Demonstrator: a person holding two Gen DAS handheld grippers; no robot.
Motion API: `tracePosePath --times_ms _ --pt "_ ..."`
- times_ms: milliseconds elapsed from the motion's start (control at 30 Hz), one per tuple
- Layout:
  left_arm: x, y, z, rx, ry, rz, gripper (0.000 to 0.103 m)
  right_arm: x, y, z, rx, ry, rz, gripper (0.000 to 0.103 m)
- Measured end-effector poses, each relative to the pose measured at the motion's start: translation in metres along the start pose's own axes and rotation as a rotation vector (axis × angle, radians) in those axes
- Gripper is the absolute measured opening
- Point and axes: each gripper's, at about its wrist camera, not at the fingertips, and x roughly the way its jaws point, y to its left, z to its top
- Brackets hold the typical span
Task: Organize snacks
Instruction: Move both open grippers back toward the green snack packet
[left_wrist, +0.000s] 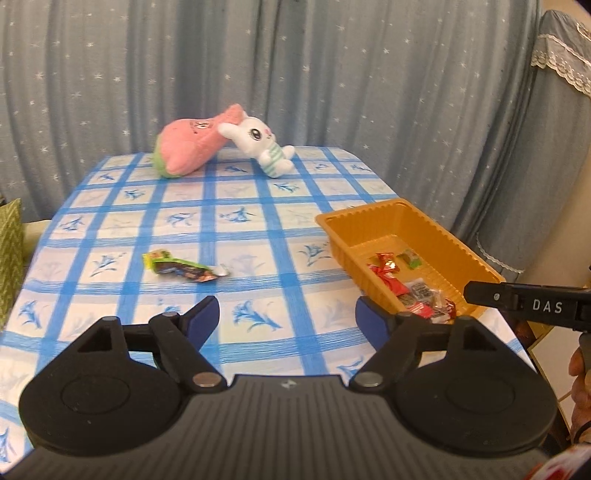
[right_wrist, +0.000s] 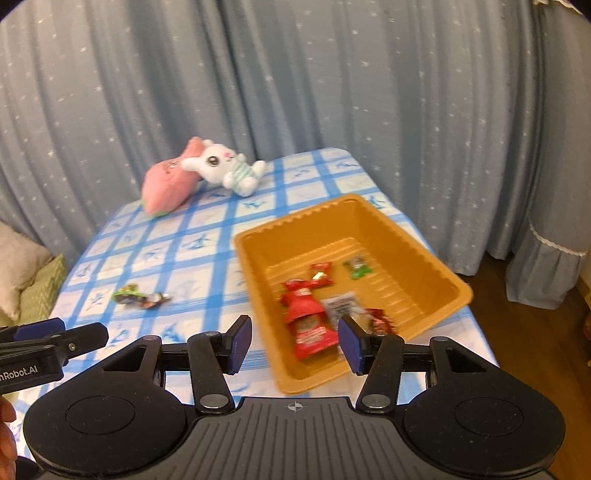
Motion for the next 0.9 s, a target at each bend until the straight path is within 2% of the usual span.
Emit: tracePosePath --times_ms 400,900 --pt "-0.026 0.04 -0.006 -0.033 -0.01 0.084 0.08 0.002 0.041 -0.002 -0.053 -0.002 0.057 0.054" --pt "-0.036 0.064 -0.01 -0.067 -0.015 0.112 0.082 0.007 0.071 -0.001 -0.1 0.0 0.086 0.054"
